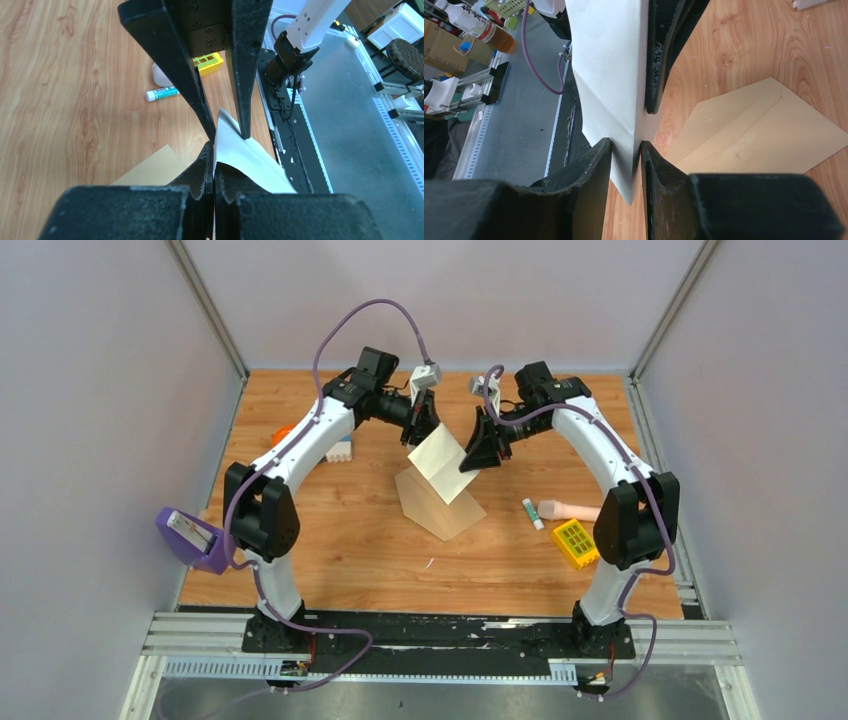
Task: Place the letter into the envelope and seal it
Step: Fold the letter.
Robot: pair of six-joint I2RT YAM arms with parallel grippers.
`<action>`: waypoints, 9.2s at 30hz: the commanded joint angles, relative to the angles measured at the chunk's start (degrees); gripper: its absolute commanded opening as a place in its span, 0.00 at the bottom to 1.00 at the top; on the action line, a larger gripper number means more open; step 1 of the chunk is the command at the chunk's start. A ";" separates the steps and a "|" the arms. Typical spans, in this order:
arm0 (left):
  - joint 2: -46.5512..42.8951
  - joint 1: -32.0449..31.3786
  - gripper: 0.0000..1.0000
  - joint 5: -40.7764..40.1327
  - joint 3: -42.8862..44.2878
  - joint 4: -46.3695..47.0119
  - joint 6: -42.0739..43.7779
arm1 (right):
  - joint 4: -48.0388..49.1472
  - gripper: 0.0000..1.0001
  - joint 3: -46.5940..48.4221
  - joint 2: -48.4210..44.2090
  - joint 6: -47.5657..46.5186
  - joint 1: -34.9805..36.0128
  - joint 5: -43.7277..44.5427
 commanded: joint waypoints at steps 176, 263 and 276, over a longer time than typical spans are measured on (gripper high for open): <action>-0.92 -0.08 0.00 -7.94 5.58 -6.81 3.27 | 17.11 0.00 -0.26 -4.55 12.81 2.45 5.80; -9.82 7.10 0.00 -0.78 2.14 -1.00 -1.86 | 8.24 0.05 -8.08 -10.55 3.17 -1.67 9.43; -10.72 7.17 0.00 -0.84 1.27 -0.44 -1.69 | 6.23 0.08 -9.49 -12.27 1.71 -1.93 14.97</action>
